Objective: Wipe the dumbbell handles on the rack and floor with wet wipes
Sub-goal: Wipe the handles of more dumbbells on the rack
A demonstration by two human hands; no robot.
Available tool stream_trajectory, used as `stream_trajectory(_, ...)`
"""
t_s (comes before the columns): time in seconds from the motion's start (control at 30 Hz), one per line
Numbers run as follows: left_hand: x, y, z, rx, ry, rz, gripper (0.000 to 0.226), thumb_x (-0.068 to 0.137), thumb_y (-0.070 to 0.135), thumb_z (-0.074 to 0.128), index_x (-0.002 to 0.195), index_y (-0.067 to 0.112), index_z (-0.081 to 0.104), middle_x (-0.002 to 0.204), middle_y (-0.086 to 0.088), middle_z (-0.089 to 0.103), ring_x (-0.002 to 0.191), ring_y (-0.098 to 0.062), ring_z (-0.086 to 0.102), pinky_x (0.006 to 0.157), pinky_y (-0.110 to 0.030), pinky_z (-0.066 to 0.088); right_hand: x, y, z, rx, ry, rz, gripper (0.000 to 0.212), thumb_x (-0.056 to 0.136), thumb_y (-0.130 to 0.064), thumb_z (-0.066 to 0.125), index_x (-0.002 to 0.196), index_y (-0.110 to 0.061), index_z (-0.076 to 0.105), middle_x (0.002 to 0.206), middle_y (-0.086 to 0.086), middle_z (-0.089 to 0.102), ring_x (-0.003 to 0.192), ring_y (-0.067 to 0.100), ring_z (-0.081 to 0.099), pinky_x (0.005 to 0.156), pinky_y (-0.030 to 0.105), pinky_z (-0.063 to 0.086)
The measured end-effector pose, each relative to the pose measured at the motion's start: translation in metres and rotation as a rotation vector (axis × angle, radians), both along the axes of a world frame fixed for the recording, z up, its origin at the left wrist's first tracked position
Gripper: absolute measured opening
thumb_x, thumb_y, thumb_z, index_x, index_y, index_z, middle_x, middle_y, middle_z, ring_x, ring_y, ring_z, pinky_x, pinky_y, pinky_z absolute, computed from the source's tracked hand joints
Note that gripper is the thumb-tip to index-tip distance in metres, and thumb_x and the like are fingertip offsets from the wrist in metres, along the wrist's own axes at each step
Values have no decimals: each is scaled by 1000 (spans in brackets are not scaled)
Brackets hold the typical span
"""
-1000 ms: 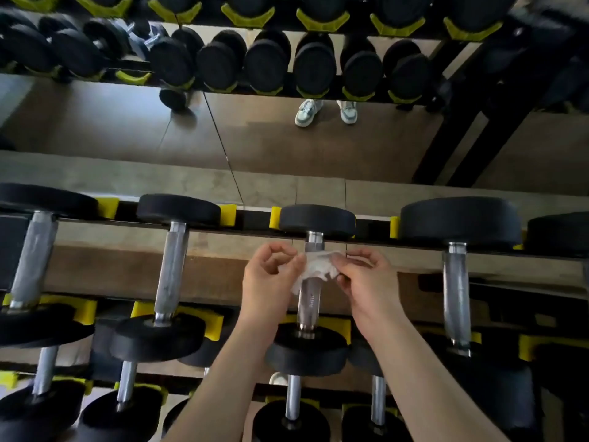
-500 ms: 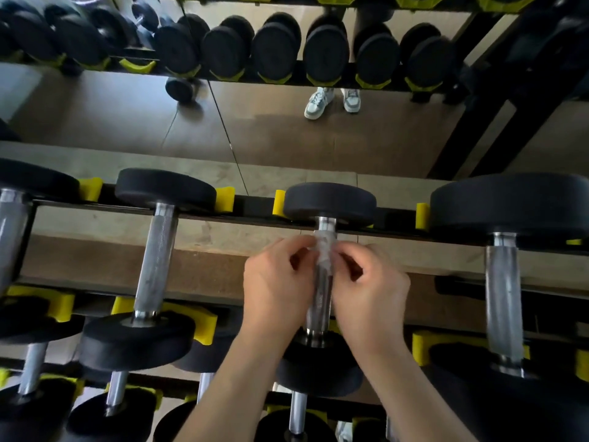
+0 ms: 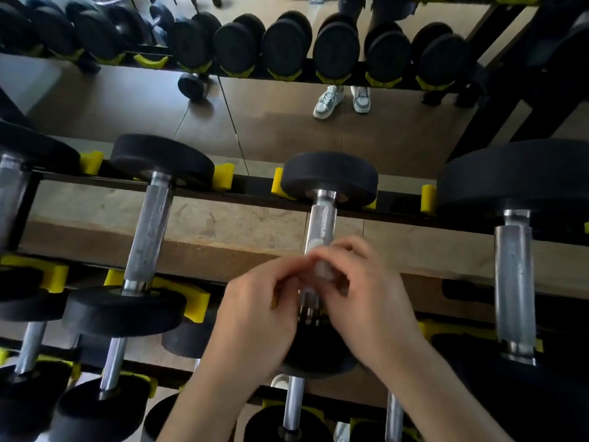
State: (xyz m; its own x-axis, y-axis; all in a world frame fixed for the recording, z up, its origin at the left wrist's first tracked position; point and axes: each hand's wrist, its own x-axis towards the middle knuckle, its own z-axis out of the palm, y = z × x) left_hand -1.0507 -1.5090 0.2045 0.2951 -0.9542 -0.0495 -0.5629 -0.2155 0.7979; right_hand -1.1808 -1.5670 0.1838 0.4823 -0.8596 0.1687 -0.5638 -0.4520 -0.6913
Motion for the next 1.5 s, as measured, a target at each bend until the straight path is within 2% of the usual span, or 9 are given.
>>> stream_trajectory(0.2, -13, 36, -15, -109, -265, 151, 29, 87, 45, 48, 96, 31, 72, 94, 15, 55, 84, -7, 56, 66, -14, 42, 13, -51, 4, -178, 9, -166, 7, 85, -10, 69, 88, -14, 74, 90, -8, 60, 76, 0, 51, 67, 3, 38)
stream_trajectory(0.37, -19, 37, -20, -146, -242, 185, 31, 88, 43, 46, 93, 28, 72, 90, 14, 53, 81, -8, 52, 65, -16, 42, -8, 5, -1, 68, 68, 115, 13, 85, -12, 67, 89, -24, 71, 89, -20, 59, 84, -4, 55, 75, 6, 42)
stream_trajectory(0.53, -25, 37, -22, -164, -213, 215, 28, 88, 41, 46, 93, 29, 71, 90, 16, 52, 82, -7, 52, 67, -17, 44, 20, -51, 12, -206, 28, -153, 8, 87, -12, 68, 91, -14, 74, 88, -2, 70, 76, 6, 60, 66, 12, 45)
stream_trajectory(0.73, -23, 39, -26, -191, -178, 217, 23, 88, 43, 48, 95, 33, 68, 94, 22, 49, 86, -3, 50, 77, -16, 43, -5, -8, 14, 177, 189, 195, 12, 90, -21, 63, 92, -26, 73, 90, -19, 62, 79, -5, 56, 72, 8, 42)
stream_trajectory(0.93, -23, 49, -28, -177, -249, 38, 34, 77, 58, 60, 96, 32, 71, 101, 14, 57, 100, -7, 50, 82, -26, 47, 9, -42, 11, -135, 155, 85, 22, 90, -13, 63, 110, -18, 72, 106, -1, 62, 89, 7, 57, 73, 10, 45)
stream_trajectory(1.03, -25, 56, -24, -137, -350, -9, 41, 74, 63, 57, 106, 38, 61, 112, 4, 58, 107, -17, 50, 88, -26, 43, -5, -19, 8, -71, 196, 254, 22, 89, -22, 58, 105, -19, 74, 94, -5, 59, 78, 8, 57, 65, 25, 53)
stream_trajectory(1.17, -36, 58, -13, 222, -379, 78, 72, 70, 75, 43, 130, 34, 45, 135, -10, 53, 119, -32, 57, 85, -42, 54, -6, -16, 8, 171, 61, 147, 16, 85, -32, 67, 99, -27, 74, 91, -18, 51, 86, -2, 52, 72, 8, 41)
stream_trajectory(1.33, -52, 48, -2, 390, -366, 120, 104, 73, 81, 43, 145, 33, -14, 159, -7, 6, 148, -20, 6, 118, -30, 15, 11, -26, 7, -5, 87, -83, 13, 84, -23, 72, 97, -20, 74, 99, -9, 58, 79, -2, 51, 64, 4, 38)
stream_trajectory(1.5, -51, 51, -4, 371, -415, 107, 104, 67, 82, 39, 146, 30, -5, 157, -5, 18, 145, -19, 19, 116, -30, 28, -6, 3, 5, 169, 46, 38, 10, 85, -19, 71, 94, -21, 73, 95, -15, 55, 90, -9, 52, 78, 0, 39)
